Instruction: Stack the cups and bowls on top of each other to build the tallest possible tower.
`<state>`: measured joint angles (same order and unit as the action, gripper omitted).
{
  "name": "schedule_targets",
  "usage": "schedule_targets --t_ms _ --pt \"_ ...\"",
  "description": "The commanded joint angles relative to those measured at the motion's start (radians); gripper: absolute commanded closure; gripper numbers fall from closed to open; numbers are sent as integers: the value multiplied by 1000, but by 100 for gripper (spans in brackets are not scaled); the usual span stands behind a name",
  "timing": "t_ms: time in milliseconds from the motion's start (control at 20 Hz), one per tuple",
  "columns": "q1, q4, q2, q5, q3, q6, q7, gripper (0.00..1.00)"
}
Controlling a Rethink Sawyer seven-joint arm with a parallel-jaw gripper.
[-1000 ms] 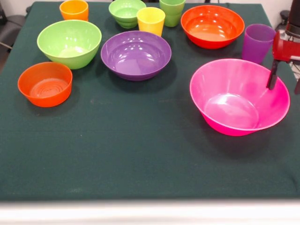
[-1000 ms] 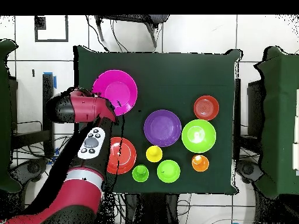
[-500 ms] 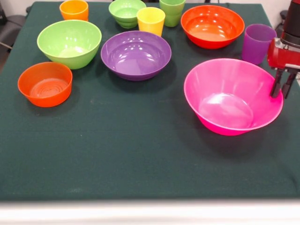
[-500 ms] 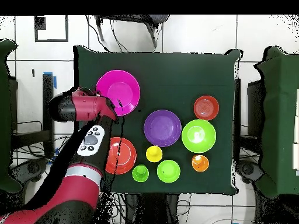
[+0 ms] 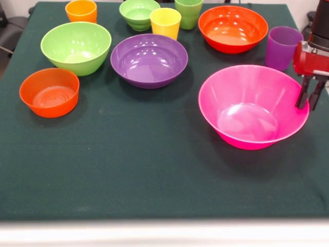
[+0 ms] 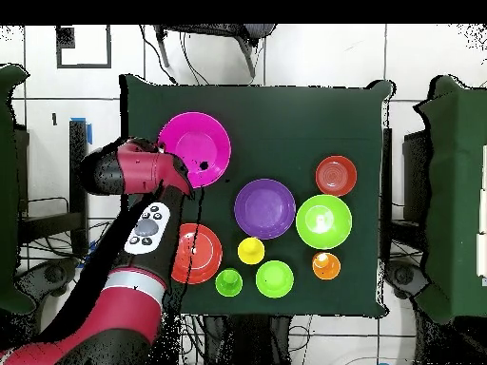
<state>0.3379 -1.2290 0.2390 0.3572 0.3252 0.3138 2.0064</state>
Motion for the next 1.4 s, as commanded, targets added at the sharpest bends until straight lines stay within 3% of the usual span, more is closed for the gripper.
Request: schedule_targets --t_ms 50,250,700,1400 --pt "1 25 -31 8 -69 72 156 100" --pt "-16 6 -9 11 -104 64 142 100" --pt "-167 -141 139 27 -317 74 53 100" --pt "-376 -217 273 -10 -517 223 -58 100"
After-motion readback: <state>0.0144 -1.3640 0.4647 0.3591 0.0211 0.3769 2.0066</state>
